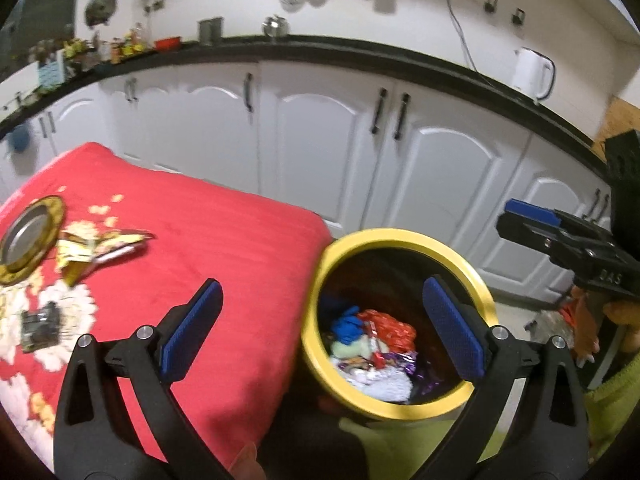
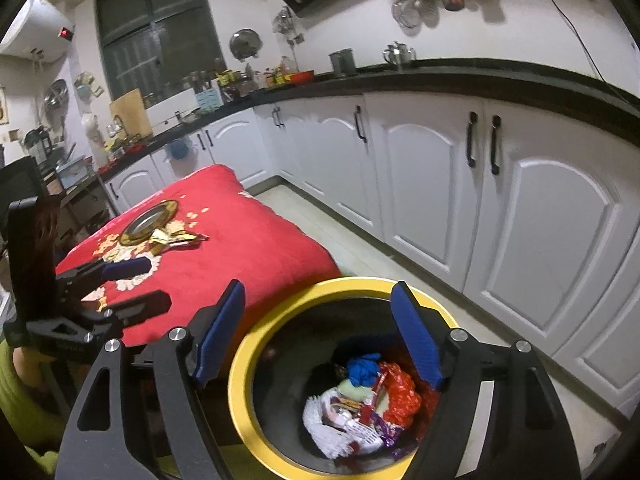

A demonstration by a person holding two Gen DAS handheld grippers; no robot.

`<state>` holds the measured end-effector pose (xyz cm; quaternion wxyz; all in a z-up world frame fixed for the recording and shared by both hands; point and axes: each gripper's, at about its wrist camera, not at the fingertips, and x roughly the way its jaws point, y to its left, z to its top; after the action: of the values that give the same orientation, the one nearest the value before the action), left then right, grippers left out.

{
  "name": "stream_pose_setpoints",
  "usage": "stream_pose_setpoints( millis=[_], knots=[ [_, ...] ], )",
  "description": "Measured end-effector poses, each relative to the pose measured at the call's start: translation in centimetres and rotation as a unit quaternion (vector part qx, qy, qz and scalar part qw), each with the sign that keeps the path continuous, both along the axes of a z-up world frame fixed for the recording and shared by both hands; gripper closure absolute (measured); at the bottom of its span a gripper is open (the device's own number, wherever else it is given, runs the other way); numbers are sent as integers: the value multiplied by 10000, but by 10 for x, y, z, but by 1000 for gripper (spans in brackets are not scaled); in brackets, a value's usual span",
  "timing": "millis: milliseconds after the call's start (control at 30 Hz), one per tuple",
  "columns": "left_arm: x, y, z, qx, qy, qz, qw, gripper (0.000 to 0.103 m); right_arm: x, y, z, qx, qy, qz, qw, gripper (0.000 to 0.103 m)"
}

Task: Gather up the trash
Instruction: 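Move both open tools back over the remaining wrappers on the red cover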

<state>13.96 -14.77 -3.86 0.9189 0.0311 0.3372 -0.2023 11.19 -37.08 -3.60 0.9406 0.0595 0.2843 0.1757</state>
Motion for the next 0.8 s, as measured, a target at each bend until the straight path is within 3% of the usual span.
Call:
stream_pose_setpoints(
  millis=[433,800],
  knots=[
    [-13,76,27,-49,-562,945,9939,11,11,63,21,-143,-193,650,9976,30],
    [-14,158,20,-339,-378,1965,9792,11,33,130,29,-390,-313,1344,9897,30]
  ],
)
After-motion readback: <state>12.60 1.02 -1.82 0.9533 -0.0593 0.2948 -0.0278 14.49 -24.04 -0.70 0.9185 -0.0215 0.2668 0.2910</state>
